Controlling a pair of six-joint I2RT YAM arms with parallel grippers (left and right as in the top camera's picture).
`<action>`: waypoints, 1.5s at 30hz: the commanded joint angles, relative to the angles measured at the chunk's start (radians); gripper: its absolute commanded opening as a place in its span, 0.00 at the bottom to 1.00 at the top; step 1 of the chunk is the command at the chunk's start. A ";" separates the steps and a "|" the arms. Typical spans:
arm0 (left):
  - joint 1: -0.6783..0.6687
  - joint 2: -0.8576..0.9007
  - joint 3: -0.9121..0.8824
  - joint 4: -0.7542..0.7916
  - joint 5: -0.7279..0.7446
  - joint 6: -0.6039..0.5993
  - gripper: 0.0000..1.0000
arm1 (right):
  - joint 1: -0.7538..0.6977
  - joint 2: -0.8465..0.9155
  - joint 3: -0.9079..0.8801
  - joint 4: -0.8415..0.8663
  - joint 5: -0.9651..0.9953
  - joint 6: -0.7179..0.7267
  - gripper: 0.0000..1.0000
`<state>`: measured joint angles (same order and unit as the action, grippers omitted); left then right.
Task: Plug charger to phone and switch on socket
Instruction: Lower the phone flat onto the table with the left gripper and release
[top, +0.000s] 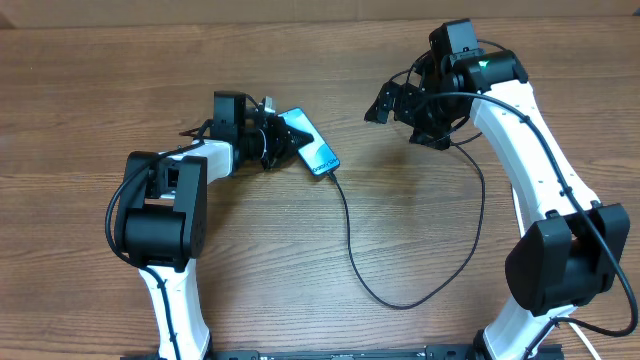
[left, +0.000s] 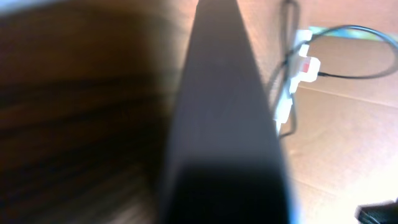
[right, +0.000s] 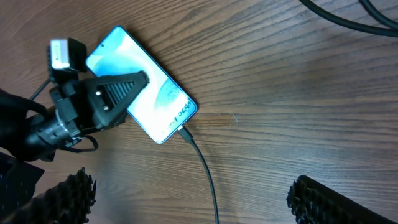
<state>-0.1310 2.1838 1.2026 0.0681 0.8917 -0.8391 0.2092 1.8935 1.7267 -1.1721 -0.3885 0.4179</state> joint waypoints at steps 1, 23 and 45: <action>-0.001 0.008 0.010 -0.043 -0.064 0.019 0.04 | -0.001 -0.032 -0.006 0.003 -0.006 -0.007 1.00; 0.027 0.006 0.013 -0.143 -0.064 0.122 0.44 | -0.001 -0.032 -0.006 0.008 -0.005 -0.008 1.00; 0.066 -0.131 0.119 -0.613 -0.536 0.314 0.57 | -0.001 -0.032 -0.006 0.010 -0.005 -0.007 1.00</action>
<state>-0.0719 2.0541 1.3178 -0.5247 0.5083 -0.5739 0.2092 1.8935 1.7267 -1.1671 -0.3893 0.4175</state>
